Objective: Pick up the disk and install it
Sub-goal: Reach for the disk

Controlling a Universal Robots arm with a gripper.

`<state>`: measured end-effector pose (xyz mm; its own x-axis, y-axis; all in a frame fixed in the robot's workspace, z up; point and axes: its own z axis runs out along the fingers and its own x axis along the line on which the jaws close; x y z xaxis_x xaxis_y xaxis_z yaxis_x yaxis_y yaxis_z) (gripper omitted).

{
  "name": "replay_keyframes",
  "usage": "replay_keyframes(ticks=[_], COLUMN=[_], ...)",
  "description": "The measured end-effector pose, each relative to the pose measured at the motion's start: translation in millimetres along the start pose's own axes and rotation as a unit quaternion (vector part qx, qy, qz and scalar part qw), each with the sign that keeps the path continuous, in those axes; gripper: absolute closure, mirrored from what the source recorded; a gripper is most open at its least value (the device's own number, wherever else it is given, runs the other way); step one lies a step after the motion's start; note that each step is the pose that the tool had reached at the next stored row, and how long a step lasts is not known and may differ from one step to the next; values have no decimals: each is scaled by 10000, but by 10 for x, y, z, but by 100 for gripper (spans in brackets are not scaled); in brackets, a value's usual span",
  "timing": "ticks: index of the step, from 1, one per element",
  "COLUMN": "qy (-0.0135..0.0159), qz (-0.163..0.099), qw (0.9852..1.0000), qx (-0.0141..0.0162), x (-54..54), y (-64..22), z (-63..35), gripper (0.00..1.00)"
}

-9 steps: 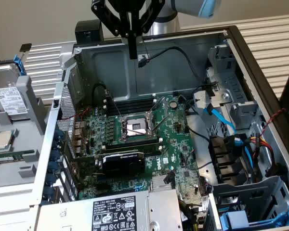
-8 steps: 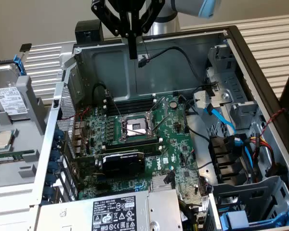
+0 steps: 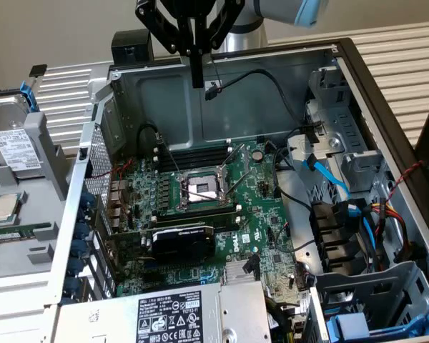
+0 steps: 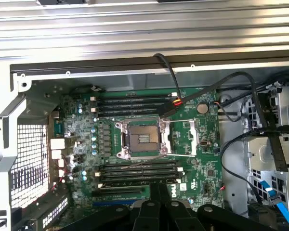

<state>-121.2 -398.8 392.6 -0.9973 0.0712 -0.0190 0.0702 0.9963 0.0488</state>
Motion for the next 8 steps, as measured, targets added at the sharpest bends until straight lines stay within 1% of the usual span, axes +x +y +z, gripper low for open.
replay_keyframes(ticks=[5,8], qy=[0,0], qz=[1,0], qw=[10000,10000], qx=[0,1], x=[7,66], y=[0,-17], z=[-1,-3], gripper=[89,89])
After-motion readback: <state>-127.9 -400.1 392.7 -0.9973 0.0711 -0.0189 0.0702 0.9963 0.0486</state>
